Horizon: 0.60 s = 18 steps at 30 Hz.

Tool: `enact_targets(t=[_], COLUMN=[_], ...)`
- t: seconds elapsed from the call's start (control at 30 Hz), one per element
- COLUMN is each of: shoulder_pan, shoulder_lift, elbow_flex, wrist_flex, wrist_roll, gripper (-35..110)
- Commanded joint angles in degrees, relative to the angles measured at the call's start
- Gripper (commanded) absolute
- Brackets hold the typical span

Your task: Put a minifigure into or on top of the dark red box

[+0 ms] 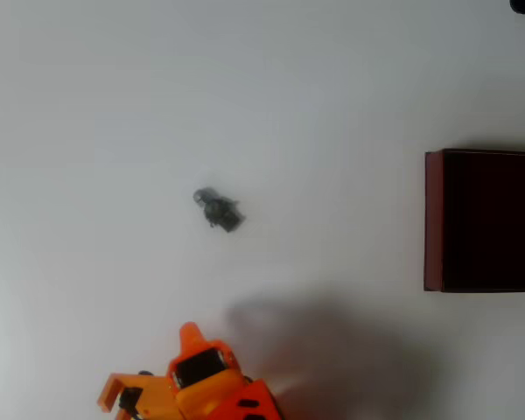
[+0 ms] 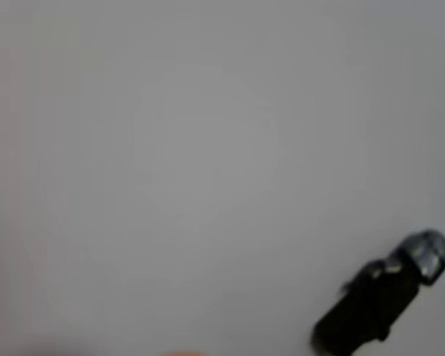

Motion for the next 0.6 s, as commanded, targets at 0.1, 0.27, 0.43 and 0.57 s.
enact_targets(t=[0.1, 0.27, 0.43, 0.57], shoulder_pan=[-0.09, -0.09, -0.09, 0.26], shoulder_lift=[0.09, 0.09, 0.09, 0.09], elbow_flex=[0.35, 0.35, 0.35, 0.35], wrist_flex=[0.18, 0.18, 0.18, 0.18], wrist_roll=[2.11, 2.11, 2.20, 2.72], gripper=[0, 0, 0, 0])
